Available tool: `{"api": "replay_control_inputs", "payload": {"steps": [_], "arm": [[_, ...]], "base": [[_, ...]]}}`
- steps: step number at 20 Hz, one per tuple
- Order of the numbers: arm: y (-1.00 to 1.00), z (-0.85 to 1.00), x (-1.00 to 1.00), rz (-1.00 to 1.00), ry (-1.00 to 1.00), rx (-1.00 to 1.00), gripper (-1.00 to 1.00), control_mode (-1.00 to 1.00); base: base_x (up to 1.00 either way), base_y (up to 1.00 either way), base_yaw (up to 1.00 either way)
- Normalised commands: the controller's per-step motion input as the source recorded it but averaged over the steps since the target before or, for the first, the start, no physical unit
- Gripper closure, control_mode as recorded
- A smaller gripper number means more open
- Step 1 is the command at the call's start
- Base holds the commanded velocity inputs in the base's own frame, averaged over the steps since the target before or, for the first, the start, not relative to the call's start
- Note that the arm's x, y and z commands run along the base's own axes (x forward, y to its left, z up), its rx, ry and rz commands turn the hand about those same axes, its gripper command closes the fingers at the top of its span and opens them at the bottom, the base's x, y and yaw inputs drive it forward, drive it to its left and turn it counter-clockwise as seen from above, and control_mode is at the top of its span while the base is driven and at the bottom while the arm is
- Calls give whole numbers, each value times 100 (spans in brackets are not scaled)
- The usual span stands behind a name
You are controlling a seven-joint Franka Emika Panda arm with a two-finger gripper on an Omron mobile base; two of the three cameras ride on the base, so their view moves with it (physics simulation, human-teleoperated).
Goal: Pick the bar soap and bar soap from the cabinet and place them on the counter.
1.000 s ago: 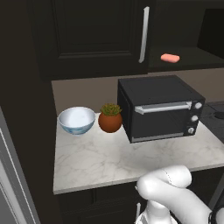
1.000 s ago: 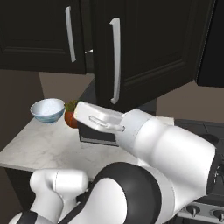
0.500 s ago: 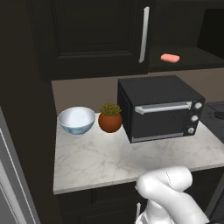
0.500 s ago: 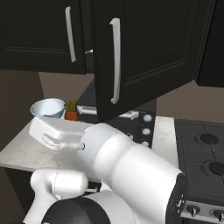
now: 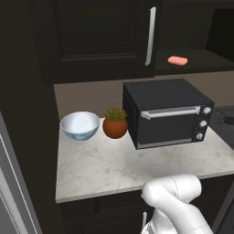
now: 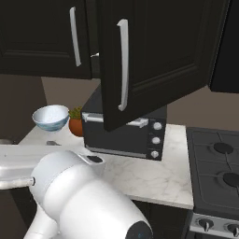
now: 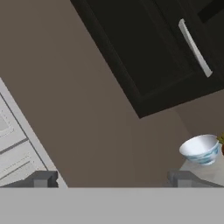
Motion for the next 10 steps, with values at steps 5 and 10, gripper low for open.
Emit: {"api": "replay_control_inputs", "payload": {"steps": [5,10], "arm": [[41,0,-18,-4,-1,-4,-100,-100],[41,0,-3,-10,0,-6,-100,-100]], "base": [[0,0,0],[0,0,0]]}}
